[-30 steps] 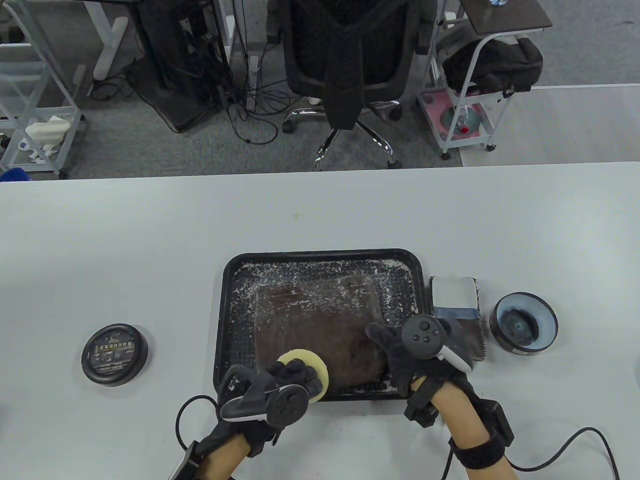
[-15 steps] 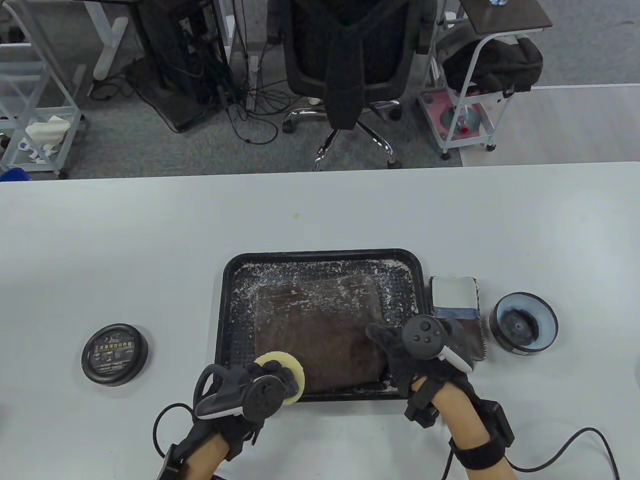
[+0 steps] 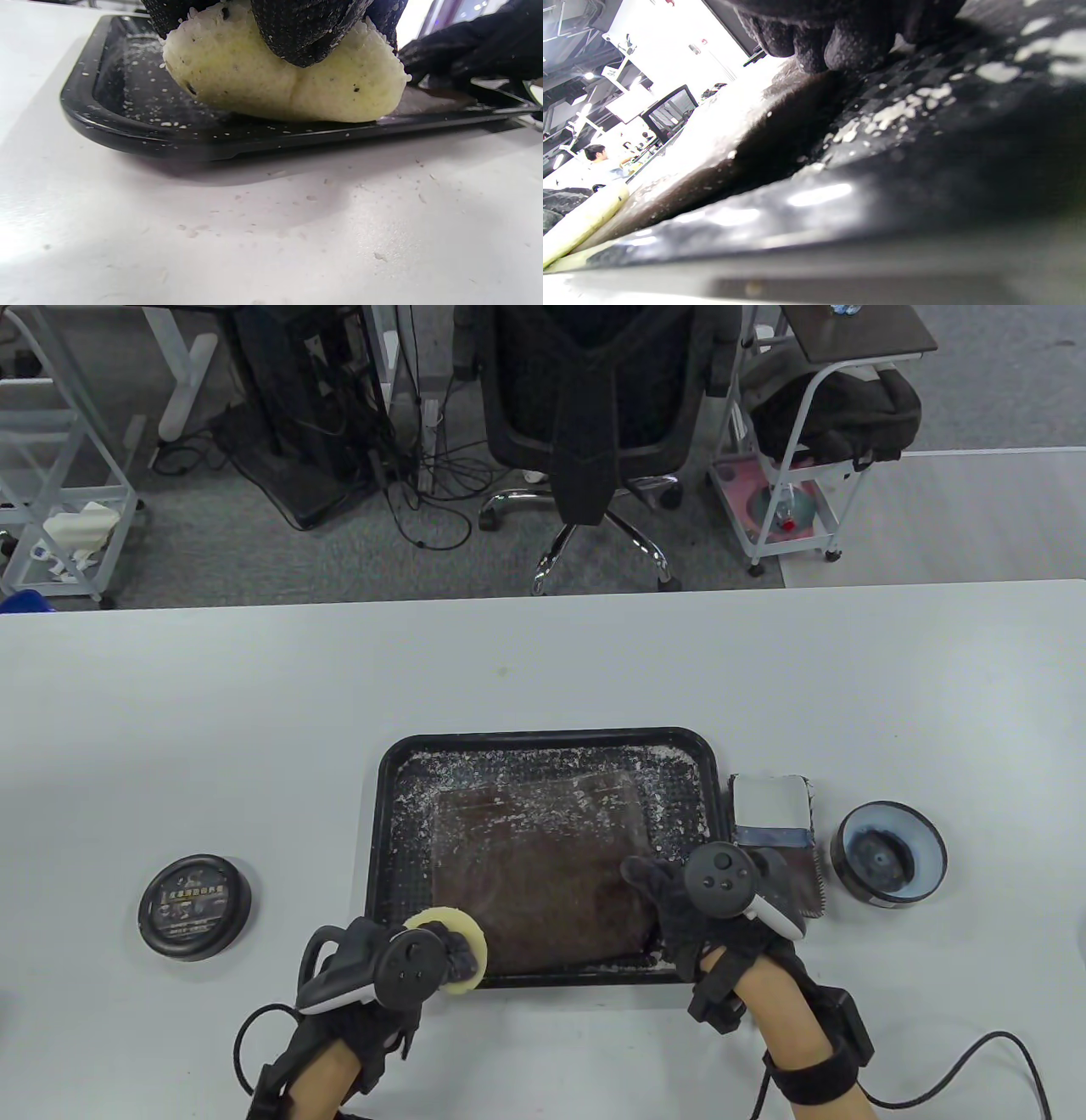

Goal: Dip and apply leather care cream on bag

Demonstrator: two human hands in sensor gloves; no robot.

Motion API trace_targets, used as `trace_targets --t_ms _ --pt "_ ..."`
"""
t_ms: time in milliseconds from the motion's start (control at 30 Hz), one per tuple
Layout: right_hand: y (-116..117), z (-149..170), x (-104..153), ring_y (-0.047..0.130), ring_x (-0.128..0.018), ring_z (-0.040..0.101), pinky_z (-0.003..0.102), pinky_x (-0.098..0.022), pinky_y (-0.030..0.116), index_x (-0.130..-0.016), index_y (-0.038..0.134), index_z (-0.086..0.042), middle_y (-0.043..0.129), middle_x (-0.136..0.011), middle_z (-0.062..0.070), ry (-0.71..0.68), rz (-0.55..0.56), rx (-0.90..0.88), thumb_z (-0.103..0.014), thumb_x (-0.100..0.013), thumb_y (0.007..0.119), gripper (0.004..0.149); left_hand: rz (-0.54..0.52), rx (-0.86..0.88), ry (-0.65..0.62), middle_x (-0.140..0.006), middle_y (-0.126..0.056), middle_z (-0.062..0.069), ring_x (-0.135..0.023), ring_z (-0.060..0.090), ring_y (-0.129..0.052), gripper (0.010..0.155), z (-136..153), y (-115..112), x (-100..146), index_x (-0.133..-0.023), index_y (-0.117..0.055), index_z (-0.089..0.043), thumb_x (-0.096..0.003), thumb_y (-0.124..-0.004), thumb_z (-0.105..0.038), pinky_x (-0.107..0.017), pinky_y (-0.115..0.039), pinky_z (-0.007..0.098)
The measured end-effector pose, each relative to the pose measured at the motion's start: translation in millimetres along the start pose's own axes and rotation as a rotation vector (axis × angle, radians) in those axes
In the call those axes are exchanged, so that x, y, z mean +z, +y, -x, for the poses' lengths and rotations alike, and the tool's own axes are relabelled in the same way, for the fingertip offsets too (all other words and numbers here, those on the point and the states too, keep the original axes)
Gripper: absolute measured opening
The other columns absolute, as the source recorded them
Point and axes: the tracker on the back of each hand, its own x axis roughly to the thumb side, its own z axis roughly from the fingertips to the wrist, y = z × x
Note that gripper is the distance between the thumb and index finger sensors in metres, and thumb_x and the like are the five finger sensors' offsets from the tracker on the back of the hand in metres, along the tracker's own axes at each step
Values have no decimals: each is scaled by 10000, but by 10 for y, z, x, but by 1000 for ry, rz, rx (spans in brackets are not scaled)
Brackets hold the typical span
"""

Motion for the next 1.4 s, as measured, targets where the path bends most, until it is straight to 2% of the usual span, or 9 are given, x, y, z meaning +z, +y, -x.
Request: trace_targets --t_ms 667,933,1067,1300,1400 --pt "26 1 47 735 -779 342 469 -573 599 -1060 588 -196 654 -1064 165 -29 17 5 -52 -516 694 573 -37 39 20 -975 -825 -103 -939 193 -831 493 175 19 100 -850 -863 -415 -424 -795 -176 -680 -720 440" --pt "35 -14 134 728 -802 384 502 -584 600 -1051 615 -176 646 -1070 190 -87 40 -3 -65 -516 712 555 -247 71 3 -983 -841 -65 -921 229 -870 502 179 95 213 -882 -849 -389 -427 -796 -182 -671 -735 439" --pt "-2 -37 189 763 -789 441 544 -568 644 -1026 684 -160 706 -1038 217 -135 75 -23 -75 -512 741 524 -370 94 5 -986 -839 -52 -920 240 -868 504 171 113 232 -888 -847 -383 -429 -796 -181 -669 -734 442" --pt "-185 -120 358 822 -749 451 557 -543 679 -981 779 -131 810 -970 233 -217 219 -29 -115 -508 808 474 -613 50 150 -989 -843 -32 -913 258 -880 513 83 167 306 -911 -833 -357 -432 -798 -178 -662 -742 452" --pt "-285 -132 442 824 -750 460 569 -547 672 -970 801 -126 824 -962 233 -227 302 -32 -132 -510 828 461 -678 3 186 -987 -844 -32 -911 261 -882 509 54 167 327 -904 -840 -362 -431 -798 -178 -661 -744 452"
